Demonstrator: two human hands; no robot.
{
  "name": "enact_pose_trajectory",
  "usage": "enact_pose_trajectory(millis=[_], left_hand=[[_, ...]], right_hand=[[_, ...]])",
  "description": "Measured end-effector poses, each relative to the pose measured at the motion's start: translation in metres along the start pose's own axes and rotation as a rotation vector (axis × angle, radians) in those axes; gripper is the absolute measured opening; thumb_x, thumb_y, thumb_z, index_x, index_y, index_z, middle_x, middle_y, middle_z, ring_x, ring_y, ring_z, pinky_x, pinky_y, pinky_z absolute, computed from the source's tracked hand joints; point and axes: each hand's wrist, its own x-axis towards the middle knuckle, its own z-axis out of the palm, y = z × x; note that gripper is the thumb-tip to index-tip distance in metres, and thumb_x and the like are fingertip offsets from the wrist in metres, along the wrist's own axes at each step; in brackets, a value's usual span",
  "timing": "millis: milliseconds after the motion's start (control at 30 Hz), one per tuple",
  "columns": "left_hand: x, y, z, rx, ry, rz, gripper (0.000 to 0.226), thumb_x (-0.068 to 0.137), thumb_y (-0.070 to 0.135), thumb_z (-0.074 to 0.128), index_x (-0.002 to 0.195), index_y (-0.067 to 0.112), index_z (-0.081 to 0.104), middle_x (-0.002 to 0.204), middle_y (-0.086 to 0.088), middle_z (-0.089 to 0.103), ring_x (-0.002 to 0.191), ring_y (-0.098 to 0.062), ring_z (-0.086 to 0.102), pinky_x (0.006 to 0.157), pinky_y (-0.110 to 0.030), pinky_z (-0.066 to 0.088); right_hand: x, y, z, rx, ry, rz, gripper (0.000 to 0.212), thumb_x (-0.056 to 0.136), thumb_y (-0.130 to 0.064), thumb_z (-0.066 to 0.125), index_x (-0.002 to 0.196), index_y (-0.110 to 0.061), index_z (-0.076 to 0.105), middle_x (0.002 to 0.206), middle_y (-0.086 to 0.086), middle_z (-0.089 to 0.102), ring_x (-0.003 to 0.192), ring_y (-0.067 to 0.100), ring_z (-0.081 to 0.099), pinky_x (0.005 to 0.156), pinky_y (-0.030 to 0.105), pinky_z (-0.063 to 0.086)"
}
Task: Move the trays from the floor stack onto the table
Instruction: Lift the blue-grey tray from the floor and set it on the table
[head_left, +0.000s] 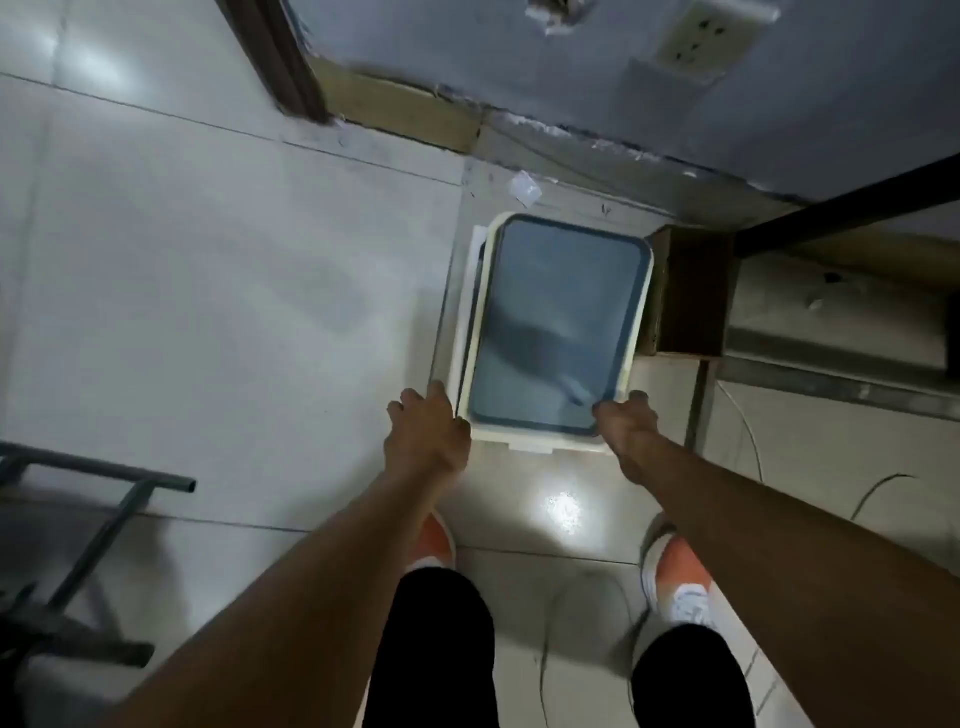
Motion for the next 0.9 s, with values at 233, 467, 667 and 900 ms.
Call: enact_pose_trajectory(millis=[233, 467, 667, 900], left_hand=[[0.065, -0.01, 0.052, 0.026, -0.073, 0.102, 0.063, 0.094, 0.026, 0.052, 0.147, 0.017, 0.02, 0.142, -0.015, 0.046, 0.128, -0.034, 0.045, 0.099, -0.044, 0.045], [0.078, -0.033, 0.048, 0.016, 0.237, -0.044, 0.045, 0.089, 0.032, 0.058, 0.124, 0.01, 0.039, 0.123, -0.014, 0.051, 0.11, -0.03, 0.053, 0.089, -0.041, 0.051], [0.068, -0.074, 0.025, -0.118, 0.085, -0.08, 0.038, 0.09, 0.026, 0.056, 0.123, 0.013, 0.042, 0.124, -0.008, 0.051, 0.107, -0.024, 0.053, 0.083, -0.034, 0.049], [0.061, -0.078, 0.032, -0.239, -0.008, -0.13, 0.043, 0.09, 0.026, 0.056, 0.126, 0.014, 0.037, 0.128, -0.01, 0.046, 0.116, -0.028, 0.049, 0.095, -0.045, 0.051]], right_hand=[[0.065, 0.002, 0.02, 0.176, -0.045, 0.097, 0.081, 0.086, -0.024, 0.068, 0.148, -0.004, 0.02, 0.147, 0.016, 0.039, 0.128, 0.035, 0.045, 0.092, 0.036, 0.042], [0.063, -0.001, 0.061, -0.034, 0.061, 0.037, 0.085, 0.069, -0.065, 0.069, 0.128, -0.009, 0.044, 0.126, 0.016, 0.059, 0.11, 0.038, 0.06, 0.093, 0.05, 0.053], [0.049, -0.001, 0.069, -0.377, 0.055, -0.247, 0.047, 0.085, -0.06, 0.056, 0.092, -0.013, 0.05, 0.096, 0.014, 0.066, 0.085, 0.034, 0.064, 0.077, 0.041, 0.055], [0.02, -0.017, 0.068, -0.241, 0.094, -0.376, 0.061, 0.083, -0.018, 0.071, 0.13, -0.01, 0.033, 0.126, 0.016, 0.052, 0.115, 0.04, 0.055, 0.097, 0.051, 0.051]])
